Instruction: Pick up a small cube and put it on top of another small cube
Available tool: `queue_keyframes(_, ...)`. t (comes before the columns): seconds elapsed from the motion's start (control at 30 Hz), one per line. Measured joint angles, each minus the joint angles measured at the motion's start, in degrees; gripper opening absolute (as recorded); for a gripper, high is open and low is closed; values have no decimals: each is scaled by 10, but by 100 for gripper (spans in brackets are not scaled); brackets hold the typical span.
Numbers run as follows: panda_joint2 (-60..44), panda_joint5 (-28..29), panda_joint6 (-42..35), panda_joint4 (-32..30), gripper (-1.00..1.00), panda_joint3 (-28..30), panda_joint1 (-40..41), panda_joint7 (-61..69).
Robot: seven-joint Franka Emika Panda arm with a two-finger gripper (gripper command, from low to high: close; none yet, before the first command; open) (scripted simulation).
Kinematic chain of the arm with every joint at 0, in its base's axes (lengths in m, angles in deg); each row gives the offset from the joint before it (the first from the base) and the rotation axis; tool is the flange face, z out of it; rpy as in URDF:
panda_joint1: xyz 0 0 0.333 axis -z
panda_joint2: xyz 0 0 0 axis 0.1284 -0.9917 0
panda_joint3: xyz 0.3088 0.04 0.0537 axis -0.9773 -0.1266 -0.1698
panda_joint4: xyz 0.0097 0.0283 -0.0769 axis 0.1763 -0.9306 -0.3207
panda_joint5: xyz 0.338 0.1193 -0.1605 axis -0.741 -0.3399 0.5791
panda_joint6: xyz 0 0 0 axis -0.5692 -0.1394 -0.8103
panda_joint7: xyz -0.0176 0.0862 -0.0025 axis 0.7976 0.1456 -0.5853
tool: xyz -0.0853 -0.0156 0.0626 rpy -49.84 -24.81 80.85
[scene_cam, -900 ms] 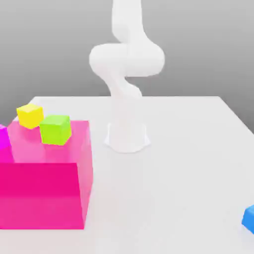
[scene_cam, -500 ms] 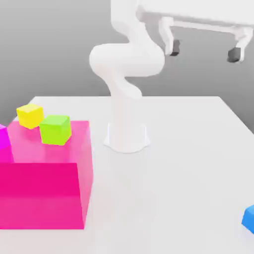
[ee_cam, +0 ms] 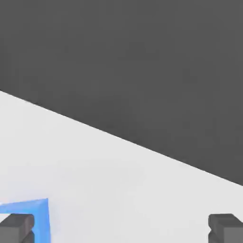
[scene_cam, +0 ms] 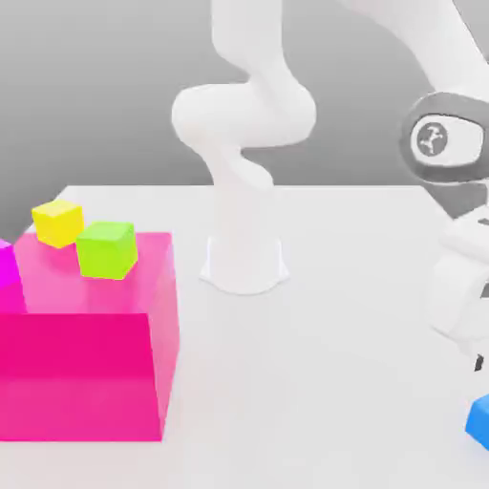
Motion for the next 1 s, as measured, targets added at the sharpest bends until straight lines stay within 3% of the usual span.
queue_keyframes(0.13,-75,5,30,3,0,-10,-30,-15)
queue_keyframes(0.23,-137,40,72,16,0,23,-61,-43)
queue_keyframes(0.27,-155,52,85,21,-100,35,-71,-51)
queue_keyframes(0.5,-158,53,88,22,-100,37,-73,-52)
queue_keyframes(0.63,-88,4,36,4,-100,-5,-37,-18)
queue_keyframes(1.0,76,-69,-96,-22,-100,137,117,-77)
